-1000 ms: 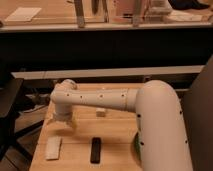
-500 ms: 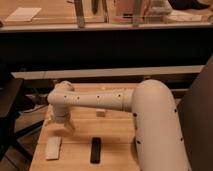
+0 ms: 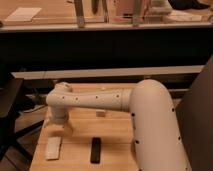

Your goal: Place the white sponge in the ceramic bowl

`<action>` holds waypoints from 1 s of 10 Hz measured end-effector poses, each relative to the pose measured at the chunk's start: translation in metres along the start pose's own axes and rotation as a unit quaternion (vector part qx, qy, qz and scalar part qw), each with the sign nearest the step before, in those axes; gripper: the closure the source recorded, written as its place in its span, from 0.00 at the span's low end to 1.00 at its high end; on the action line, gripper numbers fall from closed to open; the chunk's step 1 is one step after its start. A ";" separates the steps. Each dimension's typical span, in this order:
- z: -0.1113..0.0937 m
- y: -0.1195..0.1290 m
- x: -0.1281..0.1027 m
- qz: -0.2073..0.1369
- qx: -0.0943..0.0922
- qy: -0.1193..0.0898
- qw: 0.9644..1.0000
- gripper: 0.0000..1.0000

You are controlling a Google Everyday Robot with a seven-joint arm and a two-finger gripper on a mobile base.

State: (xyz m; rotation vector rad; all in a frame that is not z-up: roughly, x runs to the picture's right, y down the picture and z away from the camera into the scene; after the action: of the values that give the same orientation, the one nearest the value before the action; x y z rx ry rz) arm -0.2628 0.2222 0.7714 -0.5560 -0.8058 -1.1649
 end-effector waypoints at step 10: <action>0.014 -0.007 -0.013 -0.028 0.004 -0.015 0.999 0.20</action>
State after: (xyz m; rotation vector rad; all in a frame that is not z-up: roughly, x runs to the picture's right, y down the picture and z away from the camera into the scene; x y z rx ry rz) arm -0.2758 0.2381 0.7693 -0.5493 -0.8562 -1.2065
